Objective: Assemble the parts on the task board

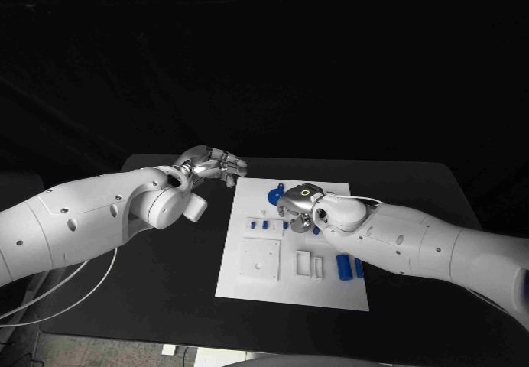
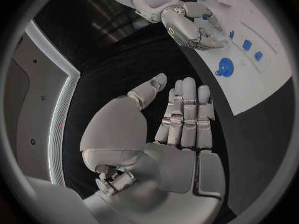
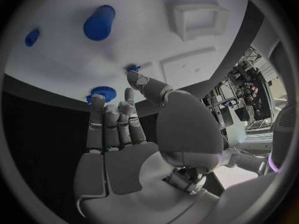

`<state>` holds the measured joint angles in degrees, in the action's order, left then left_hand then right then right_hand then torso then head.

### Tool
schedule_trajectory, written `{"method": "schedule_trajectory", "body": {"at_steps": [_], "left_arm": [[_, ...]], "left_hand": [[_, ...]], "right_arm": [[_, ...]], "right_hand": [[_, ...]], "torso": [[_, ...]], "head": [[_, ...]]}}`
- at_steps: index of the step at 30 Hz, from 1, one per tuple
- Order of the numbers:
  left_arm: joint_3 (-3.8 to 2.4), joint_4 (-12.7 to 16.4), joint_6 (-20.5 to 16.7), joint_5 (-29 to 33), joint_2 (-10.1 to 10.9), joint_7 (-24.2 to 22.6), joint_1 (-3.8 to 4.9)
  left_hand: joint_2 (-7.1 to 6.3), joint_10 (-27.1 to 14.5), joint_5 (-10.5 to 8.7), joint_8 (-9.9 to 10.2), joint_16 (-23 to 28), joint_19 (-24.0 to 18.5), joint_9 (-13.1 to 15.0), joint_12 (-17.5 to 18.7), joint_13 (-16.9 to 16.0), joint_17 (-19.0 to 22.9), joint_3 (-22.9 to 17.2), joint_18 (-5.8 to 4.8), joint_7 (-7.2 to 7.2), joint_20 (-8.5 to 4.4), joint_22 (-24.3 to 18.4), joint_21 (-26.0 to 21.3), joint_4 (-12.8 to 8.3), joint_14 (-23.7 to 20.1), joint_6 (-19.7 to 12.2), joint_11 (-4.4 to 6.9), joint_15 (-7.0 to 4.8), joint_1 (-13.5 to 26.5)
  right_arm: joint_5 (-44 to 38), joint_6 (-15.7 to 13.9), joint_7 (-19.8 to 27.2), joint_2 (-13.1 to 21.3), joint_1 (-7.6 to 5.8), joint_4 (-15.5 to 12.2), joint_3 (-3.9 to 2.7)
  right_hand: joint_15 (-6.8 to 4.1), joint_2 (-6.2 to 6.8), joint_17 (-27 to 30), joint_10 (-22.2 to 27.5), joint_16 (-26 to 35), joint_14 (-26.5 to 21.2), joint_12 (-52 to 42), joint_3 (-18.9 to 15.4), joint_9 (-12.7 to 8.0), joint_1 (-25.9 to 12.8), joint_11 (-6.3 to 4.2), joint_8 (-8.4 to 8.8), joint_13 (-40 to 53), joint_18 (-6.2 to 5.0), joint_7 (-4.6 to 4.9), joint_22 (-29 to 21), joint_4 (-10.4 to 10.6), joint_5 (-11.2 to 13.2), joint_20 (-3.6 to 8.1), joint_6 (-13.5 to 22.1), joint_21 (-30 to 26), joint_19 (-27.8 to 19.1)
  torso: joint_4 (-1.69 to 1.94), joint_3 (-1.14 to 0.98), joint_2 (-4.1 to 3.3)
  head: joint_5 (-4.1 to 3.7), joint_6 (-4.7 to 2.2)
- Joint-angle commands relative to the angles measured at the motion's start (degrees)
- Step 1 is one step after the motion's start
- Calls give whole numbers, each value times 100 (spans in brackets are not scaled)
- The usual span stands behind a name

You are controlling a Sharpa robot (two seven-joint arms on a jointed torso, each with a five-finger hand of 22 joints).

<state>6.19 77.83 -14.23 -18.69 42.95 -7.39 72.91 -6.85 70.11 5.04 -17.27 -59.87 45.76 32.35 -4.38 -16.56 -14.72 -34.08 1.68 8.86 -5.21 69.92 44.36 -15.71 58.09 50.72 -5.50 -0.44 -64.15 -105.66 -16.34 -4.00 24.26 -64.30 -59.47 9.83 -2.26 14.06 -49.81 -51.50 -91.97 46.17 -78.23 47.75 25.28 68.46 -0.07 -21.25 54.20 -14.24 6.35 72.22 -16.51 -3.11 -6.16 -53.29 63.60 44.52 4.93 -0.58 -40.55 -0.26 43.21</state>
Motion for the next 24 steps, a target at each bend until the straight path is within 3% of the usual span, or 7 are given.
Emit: {"method": "schedule_trajectory", "body": {"at_steps": [1, 6, 18, 24], "left_arm": [[-4, 3, 14, 20, -24, -41, 7], [-4, 3, 17, 16, -31, -41, 7], [-4, 5, 20, 12, -46, -40, 7], [-4, -1, 18, 8, -48, -38, 7]], "left_hand": [[43, -26, -9, 30, 33, -7, 7, 16, -9, -8, -10, 75, 3, -67, 9, -22, 31, 13, -40, -18, 20, -21], [44, -27, -10, 29, 34, -7, 7, 17, -9, -9, -10, 75, 3, -67, 9, -22, 31, 13, -40, -18, 20, -21], [45, -28, -12, 29, 37, -6, 8, 17, -10, -13, -11, 74, 3, -67, 12, -25, 30, 12, -40, -19, 20, -24], [45, -29, -12, 29, 38, -6, 8, 17, -10, -15, -11, 74, 3, -66, 14, -25, 29, 11, -41, -19, 20, -25]], "right_arm": [[-194, -143, 276, -37, 5, 35, 8], [-205, -72, 316, -69, 11, 114, 40], [-214, -99, 394, -137, 70, 268, 104], [-213, -103, 412, -143, 81, 284, 122]], "right_hand": [[14, 2, -5, 12, -20, -34, -18, -27, 7, 45, 44, -15, 8, -76, 2, 7, 4, 32, 11, -35, 23, -32], [16, -52, -6, 0, -30, -33, -34, -135, 50, 82, 56, -111, 7, -76, 10, 8, -2, 32, 11, -239, 35, -32], [17, -104, -2, -5, -35, -37, -40, -336, 62, 114, 45, -109, -4, -76, -1, 3, -12, 31, 9, -289, 40, -46], [16, -115, -1, -6, -36, -37, -40, -362, 69, 136, 40, -119, -7, -76, -7, -1, -10, 31, 9, -319, 38, -48]], "torso": [[17, 6, -9], [18, 3, -2], [16, -7, -11], [4, -3, -6]], "head": [[-11, -4], [-4, -2], [4, -2], [17, 9]]}}
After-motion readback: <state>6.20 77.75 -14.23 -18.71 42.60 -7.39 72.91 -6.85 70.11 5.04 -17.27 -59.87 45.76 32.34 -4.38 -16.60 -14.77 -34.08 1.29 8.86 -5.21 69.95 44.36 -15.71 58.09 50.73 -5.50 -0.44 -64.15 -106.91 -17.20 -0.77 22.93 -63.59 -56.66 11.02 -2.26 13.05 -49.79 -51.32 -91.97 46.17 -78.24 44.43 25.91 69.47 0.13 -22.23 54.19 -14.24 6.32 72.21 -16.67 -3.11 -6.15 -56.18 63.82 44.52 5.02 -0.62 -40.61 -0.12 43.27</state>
